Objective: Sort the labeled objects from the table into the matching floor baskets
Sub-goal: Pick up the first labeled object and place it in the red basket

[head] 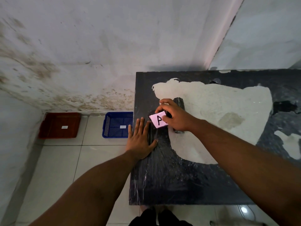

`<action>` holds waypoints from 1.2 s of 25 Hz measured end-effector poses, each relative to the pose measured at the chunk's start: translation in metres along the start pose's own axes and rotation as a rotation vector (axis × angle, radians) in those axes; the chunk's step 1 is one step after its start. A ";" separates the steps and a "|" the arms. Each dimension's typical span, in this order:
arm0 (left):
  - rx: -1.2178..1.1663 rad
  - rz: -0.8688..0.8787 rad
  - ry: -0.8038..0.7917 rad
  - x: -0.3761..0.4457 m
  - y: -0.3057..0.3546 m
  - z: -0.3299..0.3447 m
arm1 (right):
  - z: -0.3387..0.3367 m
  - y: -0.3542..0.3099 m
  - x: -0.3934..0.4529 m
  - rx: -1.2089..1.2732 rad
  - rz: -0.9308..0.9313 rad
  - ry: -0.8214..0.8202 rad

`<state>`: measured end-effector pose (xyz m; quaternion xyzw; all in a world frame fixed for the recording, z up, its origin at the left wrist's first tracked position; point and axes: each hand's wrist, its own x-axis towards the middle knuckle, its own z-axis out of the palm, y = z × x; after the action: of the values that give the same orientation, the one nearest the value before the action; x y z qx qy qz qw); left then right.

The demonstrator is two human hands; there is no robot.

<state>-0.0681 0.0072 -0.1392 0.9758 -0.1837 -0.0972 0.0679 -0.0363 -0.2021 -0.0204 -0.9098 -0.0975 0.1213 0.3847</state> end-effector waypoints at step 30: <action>-0.622 -0.200 0.238 -0.156 -0.155 -0.092 | 0.117 -0.108 0.018 -0.090 -0.208 0.155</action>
<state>-0.1371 0.2174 -0.0499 0.9261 -0.0394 -0.0402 0.3730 -0.0633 -0.0443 -0.0234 -0.9177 -0.1665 0.0057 0.3606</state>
